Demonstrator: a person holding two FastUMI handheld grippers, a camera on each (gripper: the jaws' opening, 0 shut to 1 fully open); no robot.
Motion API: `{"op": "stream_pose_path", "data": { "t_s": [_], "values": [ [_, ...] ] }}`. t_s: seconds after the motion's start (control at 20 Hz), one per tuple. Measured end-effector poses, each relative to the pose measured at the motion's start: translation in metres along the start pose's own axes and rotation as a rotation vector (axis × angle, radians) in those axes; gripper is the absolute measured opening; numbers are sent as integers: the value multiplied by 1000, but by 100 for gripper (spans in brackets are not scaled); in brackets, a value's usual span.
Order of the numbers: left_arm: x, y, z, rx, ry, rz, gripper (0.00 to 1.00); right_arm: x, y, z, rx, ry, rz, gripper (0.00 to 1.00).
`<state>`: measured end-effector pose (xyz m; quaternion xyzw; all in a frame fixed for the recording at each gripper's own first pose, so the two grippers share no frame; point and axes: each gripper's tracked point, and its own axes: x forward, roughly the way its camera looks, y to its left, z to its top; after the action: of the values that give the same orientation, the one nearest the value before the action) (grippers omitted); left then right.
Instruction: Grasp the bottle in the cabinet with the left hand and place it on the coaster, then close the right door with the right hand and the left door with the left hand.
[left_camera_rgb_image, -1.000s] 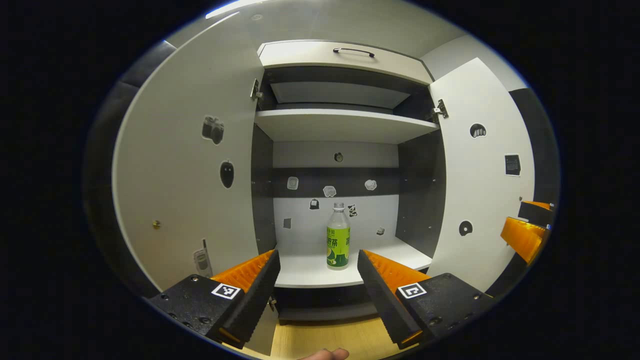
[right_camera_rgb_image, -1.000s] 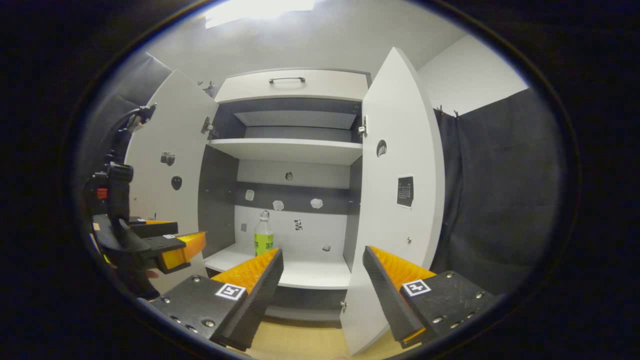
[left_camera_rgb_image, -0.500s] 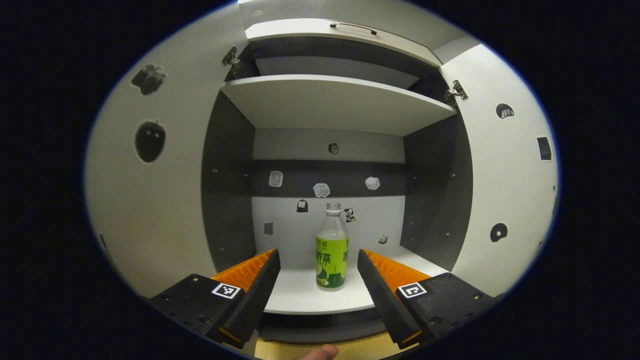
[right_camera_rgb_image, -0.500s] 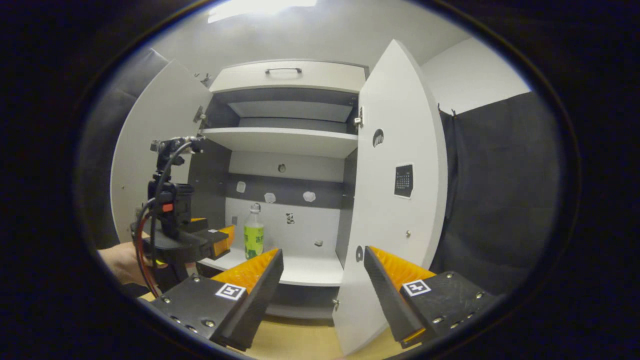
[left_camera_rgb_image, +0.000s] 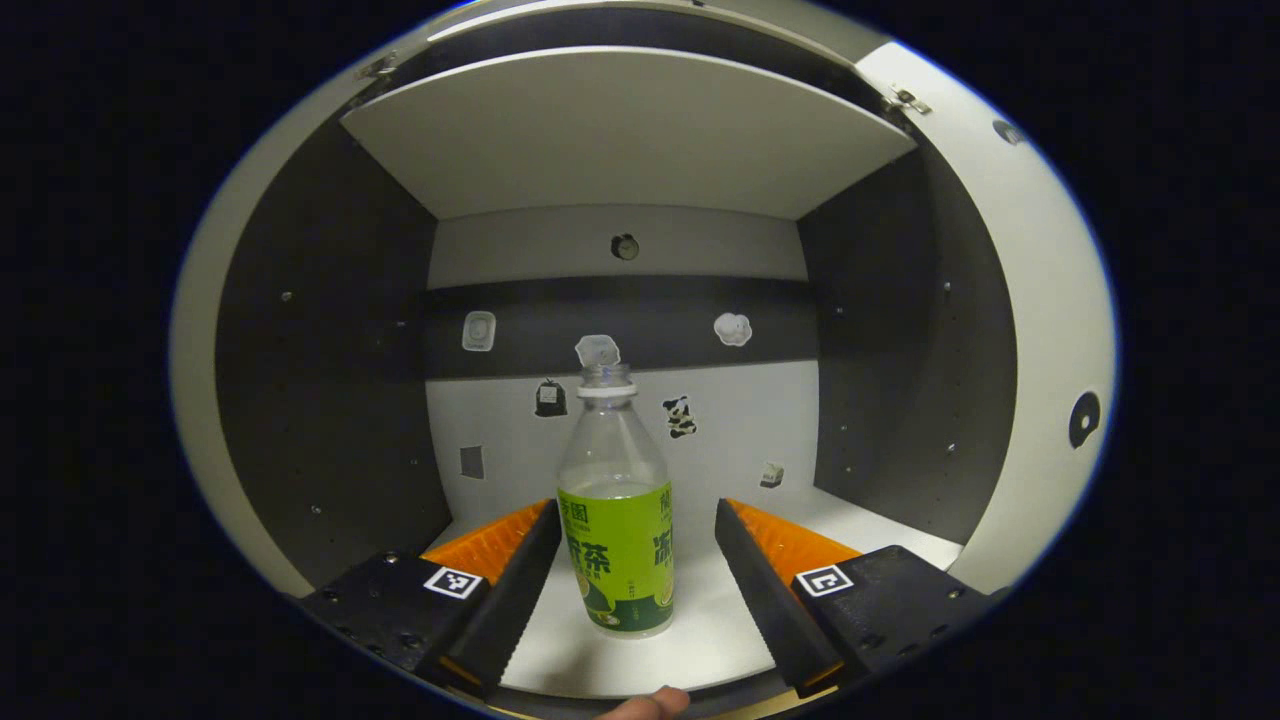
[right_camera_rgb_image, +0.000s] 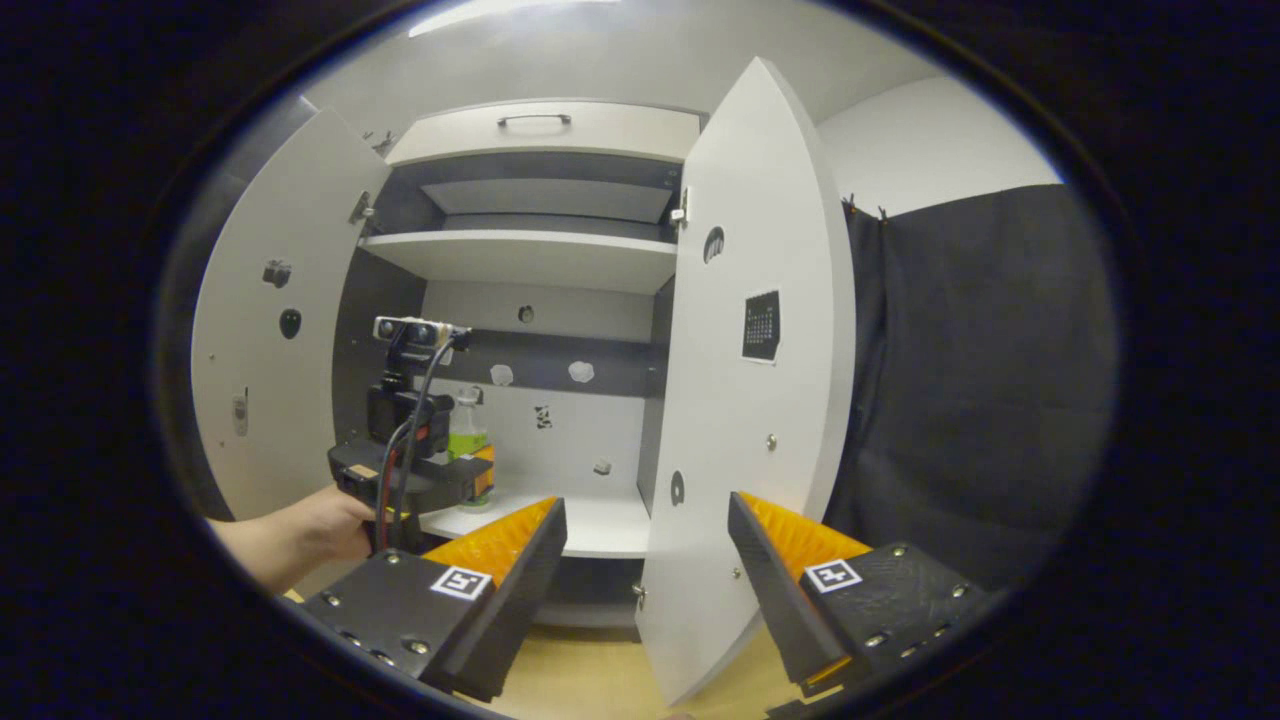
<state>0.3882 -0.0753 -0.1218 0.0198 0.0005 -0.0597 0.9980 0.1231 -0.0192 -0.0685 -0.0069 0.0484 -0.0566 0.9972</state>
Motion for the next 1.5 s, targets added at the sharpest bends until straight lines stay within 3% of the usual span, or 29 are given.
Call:
{"op": "stream_pose_path", "data": {
  "t_s": [0.05, 0.1, 0.35, 0.4, 0.45, 0.55, 0.7, 0.9, 1.2, 1.5],
  "values": [
    [7, -2, -4, -11, 6, 2, 96, -2, -1, -2, 3, 5, 0, 94],
    [14, -2, -5, -31, 10, 6, 96, -4, -2, -5, 4, 11, -3, 98],
    [46, 13, -6, -104, 23, 53, 96, -22, -9, -7, 5, 8, -18, 93],
    [47, 10, -4, -115, 16, 41, 94, -26, -10, -7, 11, 8, -19, 96],
    [45, 12, -5, -124, 22, 45, 84, -31, -9, -5, 17, 5, -13, 96],
    [34, 13, -6, -119, 48, 61, 81, -40, -8, -4, 19, -1, -4, 96],
    [3, 5, -3, -130, 86, 43, 81, -56, -8, -6, 13, -4, 6, 96],
    [-49, -1, 24, -138, 51, 16, 80, -86, -10, -3, 46, -20, 28, 96],
    [-141, 5, 74, -85, -11, 22, 80, -140, -21, -2, 80, -30, 58, 96],
    [-223, 11, 103, -134, -28, 40, 80, -189, -40, -4, 93, -36, 89, 96]
  ]
}}
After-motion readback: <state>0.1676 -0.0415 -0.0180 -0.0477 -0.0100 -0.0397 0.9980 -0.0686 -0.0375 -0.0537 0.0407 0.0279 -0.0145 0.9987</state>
